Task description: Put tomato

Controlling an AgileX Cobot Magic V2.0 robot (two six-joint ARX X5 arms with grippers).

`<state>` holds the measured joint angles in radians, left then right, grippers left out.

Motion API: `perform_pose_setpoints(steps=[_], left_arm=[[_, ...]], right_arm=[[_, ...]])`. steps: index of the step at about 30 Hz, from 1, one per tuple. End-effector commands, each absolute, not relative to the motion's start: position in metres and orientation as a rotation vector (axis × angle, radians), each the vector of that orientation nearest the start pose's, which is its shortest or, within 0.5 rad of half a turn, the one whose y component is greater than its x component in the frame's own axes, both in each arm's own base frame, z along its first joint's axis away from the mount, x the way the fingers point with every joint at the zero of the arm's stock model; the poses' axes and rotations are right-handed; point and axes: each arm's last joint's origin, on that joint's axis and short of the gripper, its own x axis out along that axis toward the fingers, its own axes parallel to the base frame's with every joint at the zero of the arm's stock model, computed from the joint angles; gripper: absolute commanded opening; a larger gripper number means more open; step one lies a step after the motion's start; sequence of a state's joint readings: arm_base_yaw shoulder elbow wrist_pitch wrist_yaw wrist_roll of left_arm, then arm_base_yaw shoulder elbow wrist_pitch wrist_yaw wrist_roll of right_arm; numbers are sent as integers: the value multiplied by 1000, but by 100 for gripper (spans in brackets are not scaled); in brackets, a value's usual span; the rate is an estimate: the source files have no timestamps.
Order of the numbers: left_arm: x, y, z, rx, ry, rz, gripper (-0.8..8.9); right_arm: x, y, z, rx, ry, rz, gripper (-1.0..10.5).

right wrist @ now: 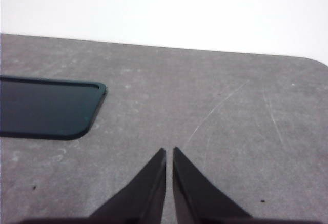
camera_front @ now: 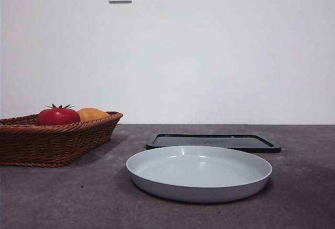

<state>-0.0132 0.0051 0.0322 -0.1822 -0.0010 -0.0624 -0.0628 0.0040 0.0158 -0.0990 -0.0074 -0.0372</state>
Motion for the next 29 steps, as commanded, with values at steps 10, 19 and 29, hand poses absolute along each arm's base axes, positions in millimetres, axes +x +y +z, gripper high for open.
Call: perform_pose_setpoints(steps=[10,19,29], left_arm=[[96,-1,149,-63,179,-5,16],[92,-1,172,-167,113,-2,16],[84,-1,234,-226,11,-10,16]], right_arm=[[97,-6,157,61,90,-55,15],[95,-4,168,203,71,-8,13],[89,-4,226,265,17,-20,10]])
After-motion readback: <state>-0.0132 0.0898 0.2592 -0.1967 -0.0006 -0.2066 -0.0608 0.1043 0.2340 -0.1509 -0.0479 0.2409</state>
